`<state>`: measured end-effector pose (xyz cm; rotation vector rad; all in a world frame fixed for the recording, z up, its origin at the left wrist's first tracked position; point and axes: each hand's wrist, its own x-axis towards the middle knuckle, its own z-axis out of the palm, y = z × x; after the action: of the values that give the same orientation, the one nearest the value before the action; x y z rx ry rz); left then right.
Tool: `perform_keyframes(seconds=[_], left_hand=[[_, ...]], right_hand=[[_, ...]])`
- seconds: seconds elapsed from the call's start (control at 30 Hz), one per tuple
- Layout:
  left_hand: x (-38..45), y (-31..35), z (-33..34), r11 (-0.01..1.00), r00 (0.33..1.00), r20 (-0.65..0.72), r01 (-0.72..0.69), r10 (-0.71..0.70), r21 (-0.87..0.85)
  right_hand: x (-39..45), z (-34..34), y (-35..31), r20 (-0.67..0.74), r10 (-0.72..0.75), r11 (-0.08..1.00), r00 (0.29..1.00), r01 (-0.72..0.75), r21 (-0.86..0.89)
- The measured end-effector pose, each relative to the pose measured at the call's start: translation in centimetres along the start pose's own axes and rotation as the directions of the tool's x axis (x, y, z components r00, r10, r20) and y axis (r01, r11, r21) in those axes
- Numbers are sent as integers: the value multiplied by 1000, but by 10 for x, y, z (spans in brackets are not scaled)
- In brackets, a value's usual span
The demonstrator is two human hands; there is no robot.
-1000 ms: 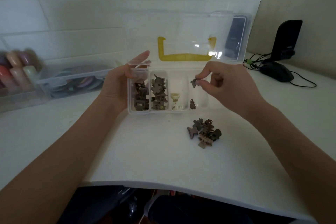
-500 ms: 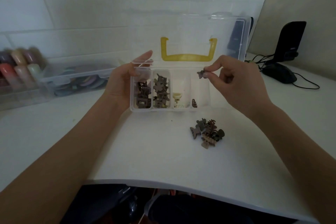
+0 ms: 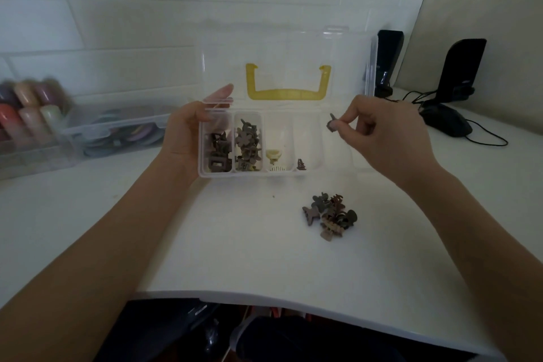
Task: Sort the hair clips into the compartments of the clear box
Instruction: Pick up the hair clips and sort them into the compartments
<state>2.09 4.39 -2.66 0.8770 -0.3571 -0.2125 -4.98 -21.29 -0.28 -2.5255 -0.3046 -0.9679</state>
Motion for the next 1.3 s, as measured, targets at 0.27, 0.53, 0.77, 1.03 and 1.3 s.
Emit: perform_keyframes(seconds=[0.27,0.53,0.77,1.03,1.3], left_hand=[[3,-1,-5,1000,1000,3,1,-1,21],[4,0,-5,1000,1000,-2,6,-6,9],[3,-1,-5,1000,1000,-2,1,-1,5],[2,0,-3,1000,1000,-5,1,-1,12],[0,-2,4,998,999,-40,30,-27,61]], right_hand=[[-1,-5,-7,132,-36,998,991,43,-48],[-4,-19,-24,711,-158,982,685,36,183],[-4,-22,-24,770,-7,998,638,58,-38],[-5,-14,-26,732,-93,995,675,86,48],[-6,-10,-33,421,-219,895,880,9,446]])
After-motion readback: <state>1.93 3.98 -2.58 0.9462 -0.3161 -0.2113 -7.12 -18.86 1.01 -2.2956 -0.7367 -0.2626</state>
